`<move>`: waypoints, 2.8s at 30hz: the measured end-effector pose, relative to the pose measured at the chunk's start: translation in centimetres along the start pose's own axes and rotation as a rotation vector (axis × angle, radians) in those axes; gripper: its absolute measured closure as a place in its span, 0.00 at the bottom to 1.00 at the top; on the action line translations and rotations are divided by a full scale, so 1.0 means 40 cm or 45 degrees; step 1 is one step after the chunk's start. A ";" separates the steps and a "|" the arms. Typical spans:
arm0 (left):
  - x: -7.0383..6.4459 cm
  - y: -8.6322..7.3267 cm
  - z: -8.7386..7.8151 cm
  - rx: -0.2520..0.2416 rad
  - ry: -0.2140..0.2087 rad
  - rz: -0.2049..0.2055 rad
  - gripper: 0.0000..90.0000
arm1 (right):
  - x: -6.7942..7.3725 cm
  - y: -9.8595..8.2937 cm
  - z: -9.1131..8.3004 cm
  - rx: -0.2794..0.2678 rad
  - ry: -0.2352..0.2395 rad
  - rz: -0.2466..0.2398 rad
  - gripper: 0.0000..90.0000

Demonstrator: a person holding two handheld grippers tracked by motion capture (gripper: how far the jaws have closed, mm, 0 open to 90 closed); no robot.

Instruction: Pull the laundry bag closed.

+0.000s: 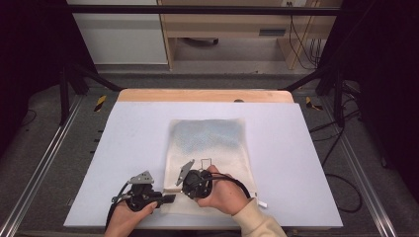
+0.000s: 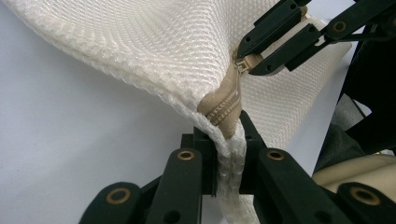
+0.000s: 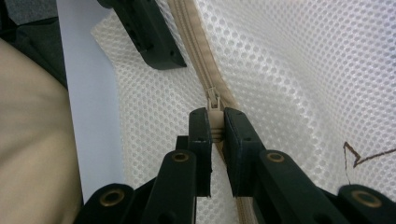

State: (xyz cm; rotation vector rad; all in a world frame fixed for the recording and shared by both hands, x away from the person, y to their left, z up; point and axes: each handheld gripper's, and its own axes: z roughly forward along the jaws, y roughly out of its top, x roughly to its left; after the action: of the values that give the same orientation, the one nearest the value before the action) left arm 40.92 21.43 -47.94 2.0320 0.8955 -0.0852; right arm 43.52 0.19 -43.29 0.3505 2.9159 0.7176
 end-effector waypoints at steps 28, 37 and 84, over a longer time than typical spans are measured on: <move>-0.001 -0.001 0.002 -0.004 -0.021 -0.008 0.92 | -0.011 -0.031 -0.015 0.001 -0.003 0.036 0.91; 0.000 -0.001 0.001 -0.006 -0.022 -0.009 0.92 | -0.020 -0.045 -0.022 -0.001 -0.013 0.042 0.91; -0.005 -0.001 0.005 0.004 -0.036 -0.002 0.92 | -0.037 -0.095 -0.044 -0.019 -0.028 0.098 0.91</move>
State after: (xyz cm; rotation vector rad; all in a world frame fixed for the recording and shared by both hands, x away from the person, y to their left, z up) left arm 40.81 21.20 -48.01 2.0283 0.8799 -0.1156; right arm 43.90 -4.25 -43.43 0.4688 2.8886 0.7408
